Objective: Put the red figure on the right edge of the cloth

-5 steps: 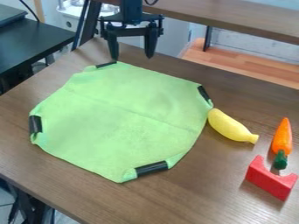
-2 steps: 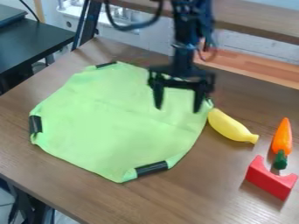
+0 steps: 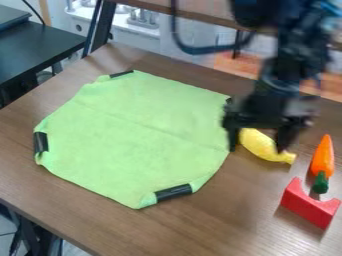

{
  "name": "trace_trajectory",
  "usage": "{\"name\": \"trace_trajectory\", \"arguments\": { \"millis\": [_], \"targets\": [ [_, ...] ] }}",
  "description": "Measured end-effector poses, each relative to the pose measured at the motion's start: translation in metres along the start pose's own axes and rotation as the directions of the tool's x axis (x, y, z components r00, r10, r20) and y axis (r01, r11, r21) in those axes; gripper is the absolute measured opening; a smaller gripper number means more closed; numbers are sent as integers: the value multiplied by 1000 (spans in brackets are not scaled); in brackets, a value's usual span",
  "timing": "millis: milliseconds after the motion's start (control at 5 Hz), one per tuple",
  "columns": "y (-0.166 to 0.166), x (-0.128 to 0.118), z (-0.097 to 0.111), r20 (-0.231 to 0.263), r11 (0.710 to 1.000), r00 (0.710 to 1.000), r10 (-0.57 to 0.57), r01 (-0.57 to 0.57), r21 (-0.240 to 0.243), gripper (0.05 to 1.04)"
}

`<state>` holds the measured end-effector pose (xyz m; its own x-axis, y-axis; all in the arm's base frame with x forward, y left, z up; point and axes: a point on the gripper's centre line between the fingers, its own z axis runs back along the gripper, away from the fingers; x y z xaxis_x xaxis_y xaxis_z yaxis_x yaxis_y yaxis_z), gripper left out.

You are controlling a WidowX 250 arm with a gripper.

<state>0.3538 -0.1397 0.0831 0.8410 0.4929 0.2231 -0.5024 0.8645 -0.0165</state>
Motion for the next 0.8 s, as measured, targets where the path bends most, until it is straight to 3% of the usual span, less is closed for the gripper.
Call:
{"name": "trace_trajectory", "arguments": {
  "millis": [200, 400, 800],
  "targets": [
    [-35, -20, -3, 15, 988, 989, 147, -148, 41, 1001],
    [-44, -26, -11, -28, 964, 966, 258, -256, 72, 1001],
    [-47, -38, -38, -68, 937, 936, 345, -340, 76, 1001]
  ]
}}
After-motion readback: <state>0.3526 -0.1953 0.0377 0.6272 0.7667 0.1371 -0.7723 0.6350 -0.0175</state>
